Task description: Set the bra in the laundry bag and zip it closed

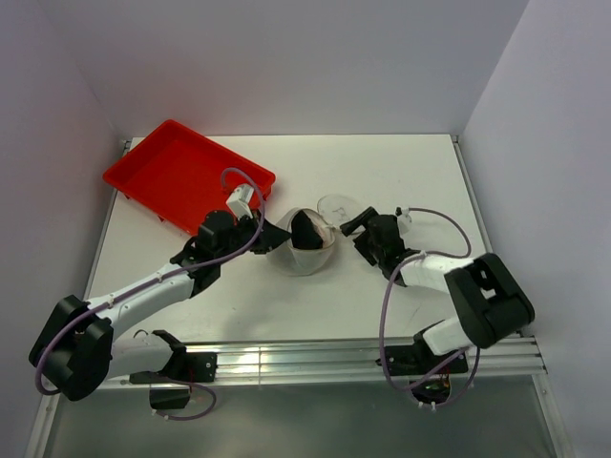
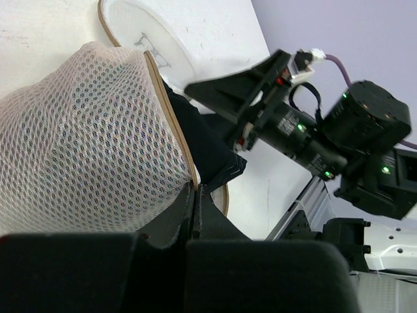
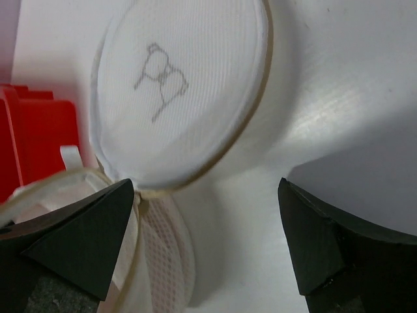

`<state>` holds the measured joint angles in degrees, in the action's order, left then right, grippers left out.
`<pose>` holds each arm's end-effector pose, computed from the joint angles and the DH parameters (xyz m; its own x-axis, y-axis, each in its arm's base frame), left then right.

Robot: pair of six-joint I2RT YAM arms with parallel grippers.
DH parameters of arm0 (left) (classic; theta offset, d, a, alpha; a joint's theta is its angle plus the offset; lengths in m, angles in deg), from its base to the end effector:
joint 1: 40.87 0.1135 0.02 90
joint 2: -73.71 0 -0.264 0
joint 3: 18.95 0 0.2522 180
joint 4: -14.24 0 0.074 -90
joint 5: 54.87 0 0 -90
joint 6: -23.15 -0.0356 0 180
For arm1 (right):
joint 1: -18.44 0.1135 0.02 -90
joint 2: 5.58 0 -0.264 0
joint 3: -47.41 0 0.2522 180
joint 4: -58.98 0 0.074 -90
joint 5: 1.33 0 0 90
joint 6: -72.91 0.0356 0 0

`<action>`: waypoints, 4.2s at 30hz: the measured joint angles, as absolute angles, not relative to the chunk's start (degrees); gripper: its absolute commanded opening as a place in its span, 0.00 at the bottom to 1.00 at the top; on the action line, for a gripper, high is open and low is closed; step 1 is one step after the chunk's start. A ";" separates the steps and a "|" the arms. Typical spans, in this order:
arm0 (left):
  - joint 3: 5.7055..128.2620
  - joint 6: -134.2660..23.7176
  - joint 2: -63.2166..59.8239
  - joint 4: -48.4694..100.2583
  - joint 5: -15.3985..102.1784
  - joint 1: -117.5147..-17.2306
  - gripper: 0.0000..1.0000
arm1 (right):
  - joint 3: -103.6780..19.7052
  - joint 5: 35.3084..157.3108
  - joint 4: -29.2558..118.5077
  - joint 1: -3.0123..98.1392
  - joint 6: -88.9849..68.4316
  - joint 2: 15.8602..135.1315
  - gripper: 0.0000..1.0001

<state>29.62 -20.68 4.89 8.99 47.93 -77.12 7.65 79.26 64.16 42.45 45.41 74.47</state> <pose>0.2100 -0.1638 0.2442 -0.6850 -0.3700 -0.6276 0.3683 0.5674 -0.7365 0.2362 0.0989 0.1477 -0.4903 0.7396 -0.4611 0.3371 0.6488 0.6822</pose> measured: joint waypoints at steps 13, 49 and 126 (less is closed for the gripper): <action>29.45 -21.12 4.89 9.41 48.32 -77.14 0.00 | 4.89 73.16 81.43 39.19 49.91 83.51 0.00; 41.25 -23.35 -6.12 12.69 47.18 -76.86 0.00 | 10.58 44.40 66.24 61.83 6.57 38.69 0.00; 31.96 -17.93 1.81 10.96 53.30 -73.45 0.00 | 3.76 84.31 47.33 48.02 23.66 49.86 0.19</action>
